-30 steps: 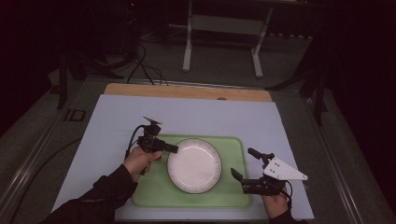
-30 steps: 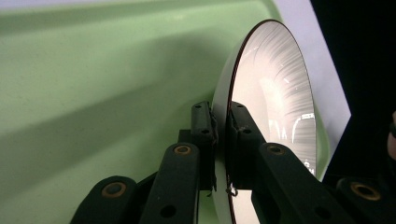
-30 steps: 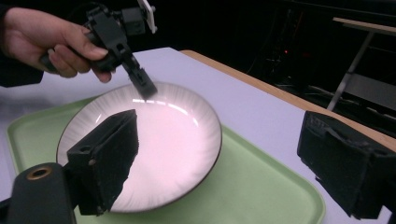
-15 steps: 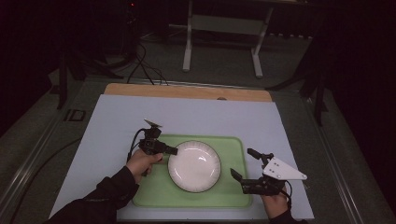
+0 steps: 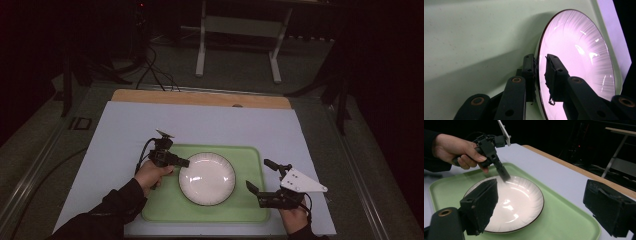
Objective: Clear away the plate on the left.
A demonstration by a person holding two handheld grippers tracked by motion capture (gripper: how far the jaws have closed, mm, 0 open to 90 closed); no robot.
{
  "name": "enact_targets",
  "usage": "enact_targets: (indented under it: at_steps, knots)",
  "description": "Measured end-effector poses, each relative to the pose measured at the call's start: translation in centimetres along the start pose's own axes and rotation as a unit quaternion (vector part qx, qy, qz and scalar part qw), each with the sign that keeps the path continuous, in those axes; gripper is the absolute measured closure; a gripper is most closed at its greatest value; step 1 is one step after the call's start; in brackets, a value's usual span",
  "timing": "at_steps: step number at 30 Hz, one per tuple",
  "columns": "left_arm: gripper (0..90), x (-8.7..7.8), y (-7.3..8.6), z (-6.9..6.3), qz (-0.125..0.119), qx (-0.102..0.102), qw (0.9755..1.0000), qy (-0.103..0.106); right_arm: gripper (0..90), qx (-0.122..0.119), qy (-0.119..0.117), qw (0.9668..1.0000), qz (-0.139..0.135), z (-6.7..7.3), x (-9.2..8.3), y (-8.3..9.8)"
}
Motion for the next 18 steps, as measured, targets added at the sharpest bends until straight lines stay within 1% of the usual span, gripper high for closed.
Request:
enact_targets:
  at_steps: [1, 2, 6, 7, 9, 10, 11, 12, 13, 14, 15, 16, 17, 18]
  knots:
    - [76.7, -0.2, -0.2, -0.1, -0.005, 0.001, 1.0000, -0.004, 12.4, 0.000, 0.000, 1.0000, 0.000, 0.0, 0.0, 0.0]
    - [74.7, -0.2, -0.2, -0.1, -0.005, 0.001, 1.0000, -0.004, 12.4, 0.000, 0.000, 1.0000, 0.000, 0.0, 0.0, 0.0]
    - [74.5, -0.8, -0.5, -0.2, -0.010, 0.009, 0.9998, -0.012, 12.4, 0.000, 0.001, 1.0000, 0.000, 0.0, 0.0, 0.0]
    - [73.1, -1.0, -0.5, -0.3, -0.010, 0.016, 0.9997, -0.015, 12.4, 0.001, 0.001, 1.0000, 0.000, -0.1, -0.1, 0.0]
    - [73.1, -1.5, -0.8, -0.5, -0.021, 0.029, 0.9993, -0.014, 12.4, 0.002, 0.002, 1.0000, 0.000, -0.1, -0.1, 0.0]
    - [73.1, -1.7, -0.8, -0.5, -0.021, 0.035, 0.9989, -0.023, 12.3, 0.002, 0.002, 1.0000, 0.000, -0.2, -0.1, 0.1]
    - [73.1, -1.9, -0.9, -0.5, -0.026, 0.040, 0.9985, -0.026, 12.3, 0.002, 0.002, 1.0000, 0.000, -0.2, -0.1, 0.1]
    - [70.2, -2.1, -1.0, -0.6, -0.033, 0.043, 0.9984, -0.019, 12.4, 0.003, 0.002, 1.0000, 0.000, -0.2, -0.1, 0.0]
    - [70.2, -2.3, -1.0, -0.7, -0.033, 0.048, 0.9981, -0.020, 12.4, 0.003, 0.002, 1.0000, 0.000, -0.2, -0.1, 0.0]
    - [69.7, -2.6, -1.1, -0.7, -0.036, 0.056, 0.9975, -0.026, 12.4, 0.002, 0.002, 1.0000, 0.000, -0.1, -0.1, 0.1]
    - [69.0, -2.9, -1.2, -1.0, -0.043, 0.064, 0.9968, -0.022, 12.4, 0.002, 0.002, 1.0000, 0.000, -0.2, -0.1, 0.1]
    - [66.7, -3.2, -1.2, -1.2, -0.045, 0.073, 0.9961, -0.023, 12.4, 0.002, 0.002, 1.0000, 0.000, -0.2, -0.1, 0.1]
    - [66.4, -3.5, -1.3, -1.4, -0.047, 0.083, 0.9951, -0.027, 12.4, 0.003, 0.002, 1.0000, 0.000, -0.2, -0.1, 0.1]
    - [63.5, -4.0, -1.3, -1.8, -0.052, 0.100, 0.9932, -0.029, 12.4, 0.003, 0.002, 1.0000, 0.000, -0.2, -0.1, 0.1]
Point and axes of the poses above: each handheld gripper's, and its own axes: x roughly forward along the jaws, y roughly out of its underside, z roughly to its left, the point moved 8 cm from there along x, roughly forward along the jaws, and after that the axes turned 7 degrees about x, right-handed, at the moved point
